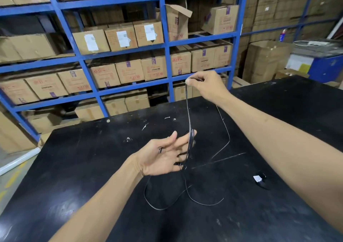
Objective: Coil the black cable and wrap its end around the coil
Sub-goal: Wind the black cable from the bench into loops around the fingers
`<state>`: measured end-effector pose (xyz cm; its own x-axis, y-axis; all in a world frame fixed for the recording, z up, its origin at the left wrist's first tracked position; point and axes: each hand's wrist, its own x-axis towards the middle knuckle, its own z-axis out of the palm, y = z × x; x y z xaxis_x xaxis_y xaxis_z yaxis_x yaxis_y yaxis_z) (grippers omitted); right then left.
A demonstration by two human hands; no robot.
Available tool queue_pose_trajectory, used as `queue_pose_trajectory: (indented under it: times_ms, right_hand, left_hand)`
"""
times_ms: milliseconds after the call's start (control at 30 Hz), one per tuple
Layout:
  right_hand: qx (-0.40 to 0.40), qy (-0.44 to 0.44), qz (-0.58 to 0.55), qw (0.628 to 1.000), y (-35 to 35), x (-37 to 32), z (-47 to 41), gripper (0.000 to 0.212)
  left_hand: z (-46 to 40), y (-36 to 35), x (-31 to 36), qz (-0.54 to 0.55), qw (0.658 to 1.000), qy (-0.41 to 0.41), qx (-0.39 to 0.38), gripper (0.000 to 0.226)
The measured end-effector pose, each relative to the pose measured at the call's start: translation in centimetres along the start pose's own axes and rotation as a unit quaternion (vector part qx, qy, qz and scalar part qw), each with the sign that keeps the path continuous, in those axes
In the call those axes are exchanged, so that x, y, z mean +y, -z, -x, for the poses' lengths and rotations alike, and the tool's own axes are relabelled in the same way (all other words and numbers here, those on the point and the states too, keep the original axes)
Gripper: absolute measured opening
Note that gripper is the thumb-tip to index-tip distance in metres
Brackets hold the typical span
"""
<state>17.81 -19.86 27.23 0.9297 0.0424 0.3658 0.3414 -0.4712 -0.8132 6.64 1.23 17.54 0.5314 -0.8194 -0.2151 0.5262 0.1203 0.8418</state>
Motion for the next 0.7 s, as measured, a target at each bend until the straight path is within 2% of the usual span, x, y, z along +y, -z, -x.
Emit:
queue_pose_trajectory:
  times_ms: [133,233,367,500,600,700]
  right_hand:
    - [-0.154,-0.024,0.101,0.983,-1.6,4.4,2.6,0.012]
    - [-0.223,-0.046,0.07,0.971,-3.7,5.8,6.1,0.014]
    - [-0.278,-0.073,-0.011,0.958,-4.7,4.5,9.4,0.03]
    - [-0.306,-0.047,0.089,0.947,-2.0,2.0,9.0,0.035]
    - [-0.303,-0.033,0.12,0.945,1.2,-0.9,6.9,0.024]
    - [-0.247,0.017,0.136,0.959,3.4,-3.2,3.8,0.014]
  left_hand:
    - [0.7,-1.4,3.2,0.041,0.991,-0.12,-0.045,0.055]
    - [1.5,-1.0,6.7,0.051,0.971,-0.226,0.053,0.052]
    - [2.0,2.6,8.7,0.071,0.937,-0.284,0.188,0.051]
    - [2.6,6.4,7.5,0.039,0.941,-0.248,0.226,0.053]
    - [2.2,7.8,5.1,-0.037,0.957,-0.147,0.247,0.05]
    - [1.0,7.0,3.1,-0.082,0.966,-0.062,0.238,0.051]
